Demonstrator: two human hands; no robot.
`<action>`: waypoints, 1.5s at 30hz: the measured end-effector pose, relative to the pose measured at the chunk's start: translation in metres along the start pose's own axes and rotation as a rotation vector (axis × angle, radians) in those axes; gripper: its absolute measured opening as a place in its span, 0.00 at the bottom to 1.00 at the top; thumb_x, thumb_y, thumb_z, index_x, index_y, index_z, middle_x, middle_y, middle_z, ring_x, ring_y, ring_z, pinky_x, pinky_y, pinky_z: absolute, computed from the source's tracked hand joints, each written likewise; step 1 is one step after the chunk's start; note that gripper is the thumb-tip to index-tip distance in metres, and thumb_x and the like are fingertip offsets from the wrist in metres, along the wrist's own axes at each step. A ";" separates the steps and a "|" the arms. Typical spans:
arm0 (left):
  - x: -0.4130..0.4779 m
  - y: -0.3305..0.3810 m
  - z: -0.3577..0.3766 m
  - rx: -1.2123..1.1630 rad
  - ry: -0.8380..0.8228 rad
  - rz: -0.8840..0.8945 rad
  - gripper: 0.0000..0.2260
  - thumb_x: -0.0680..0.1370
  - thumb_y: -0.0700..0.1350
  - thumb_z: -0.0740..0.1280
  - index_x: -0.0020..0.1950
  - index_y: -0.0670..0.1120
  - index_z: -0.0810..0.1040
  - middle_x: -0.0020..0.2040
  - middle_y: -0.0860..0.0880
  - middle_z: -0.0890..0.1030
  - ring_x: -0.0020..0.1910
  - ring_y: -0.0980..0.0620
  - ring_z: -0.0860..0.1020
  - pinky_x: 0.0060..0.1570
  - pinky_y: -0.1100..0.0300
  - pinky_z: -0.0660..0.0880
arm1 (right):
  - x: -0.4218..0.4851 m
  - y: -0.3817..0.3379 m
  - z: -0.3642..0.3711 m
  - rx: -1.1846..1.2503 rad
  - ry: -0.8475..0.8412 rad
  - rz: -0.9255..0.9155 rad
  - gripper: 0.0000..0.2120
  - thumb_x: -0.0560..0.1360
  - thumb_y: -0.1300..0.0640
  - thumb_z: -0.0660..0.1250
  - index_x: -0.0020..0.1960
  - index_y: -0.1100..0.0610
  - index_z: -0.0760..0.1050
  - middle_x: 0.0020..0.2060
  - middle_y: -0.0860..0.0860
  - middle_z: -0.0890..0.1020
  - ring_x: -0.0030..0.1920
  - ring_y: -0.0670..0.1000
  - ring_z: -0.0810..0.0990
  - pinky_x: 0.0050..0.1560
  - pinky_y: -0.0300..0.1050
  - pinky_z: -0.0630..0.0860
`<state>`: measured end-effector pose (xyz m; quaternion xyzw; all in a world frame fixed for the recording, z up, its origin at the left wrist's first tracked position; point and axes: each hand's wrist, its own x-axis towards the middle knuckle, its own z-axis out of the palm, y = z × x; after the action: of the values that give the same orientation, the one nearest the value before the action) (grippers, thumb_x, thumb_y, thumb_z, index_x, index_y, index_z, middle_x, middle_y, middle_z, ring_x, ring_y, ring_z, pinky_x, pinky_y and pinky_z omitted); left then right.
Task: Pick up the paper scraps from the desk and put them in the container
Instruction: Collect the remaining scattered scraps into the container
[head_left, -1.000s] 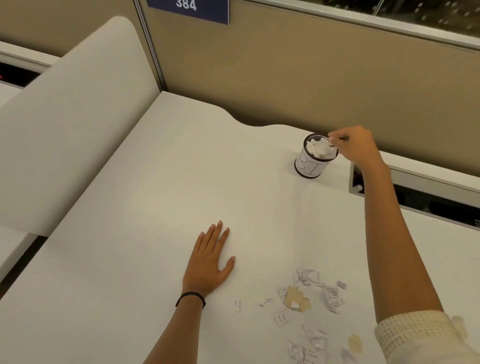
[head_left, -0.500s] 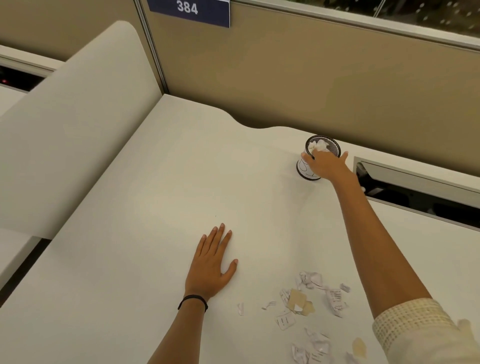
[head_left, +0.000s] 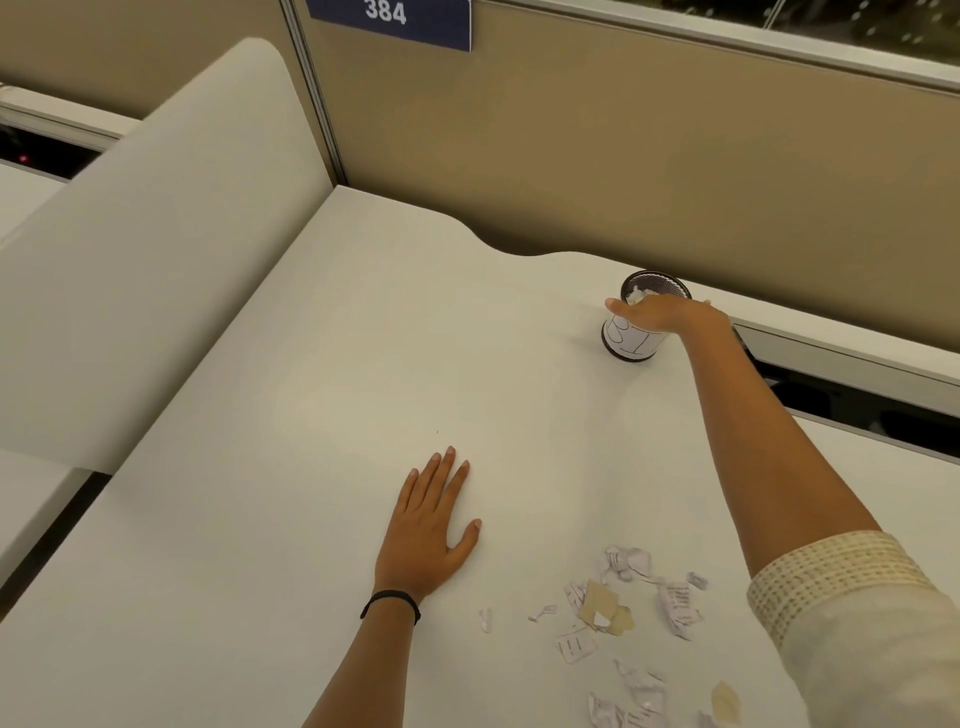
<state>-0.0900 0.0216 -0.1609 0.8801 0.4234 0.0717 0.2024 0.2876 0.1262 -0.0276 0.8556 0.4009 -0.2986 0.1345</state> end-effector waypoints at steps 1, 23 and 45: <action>0.000 0.000 0.000 0.003 -0.002 0.000 0.30 0.78 0.58 0.55 0.77 0.52 0.51 0.78 0.53 0.51 0.77 0.55 0.47 0.74 0.55 0.45 | -0.001 0.001 0.001 0.019 0.038 -0.018 0.35 0.76 0.32 0.44 0.75 0.52 0.56 0.76 0.51 0.59 0.76 0.57 0.53 0.73 0.64 0.40; -0.002 0.005 -0.006 0.004 0.007 0.016 0.31 0.76 0.60 0.49 0.76 0.48 0.55 0.77 0.50 0.52 0.76 0.51 0.50 0.75 0.52 0.47 | -0.190 0.117 0.252 0.620 0.281 -0.033 0.31 0.78 0.45 0.58 0.76 0.49 0.49 0.77 0.54 0.48 0.77 0.53 0.44 0.76 0.60 0.46; -0.003 0.006 -0.006 -0.004 0.022 0.010 0.31 0.75 0.60 0.49 0.76 0.48 0.56 0.77 0.50 0.53 0.76 0.52 0.50 0.75 0.53 0.45 | -0.228 0.027 0.293 0.365 0.292 -0.360 0.19 0.79 0.59 0.57 0.70 0.51 0.65 0.72 0.49 0.65 0.70 0.49 0.63 0.62 0.46 0.71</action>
<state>-0.0891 0.0181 -0.1527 0.8810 0.4209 0.0832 0.1992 0.0765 -0.1665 -0.1167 0.8146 0.5011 -0.2585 -0.1358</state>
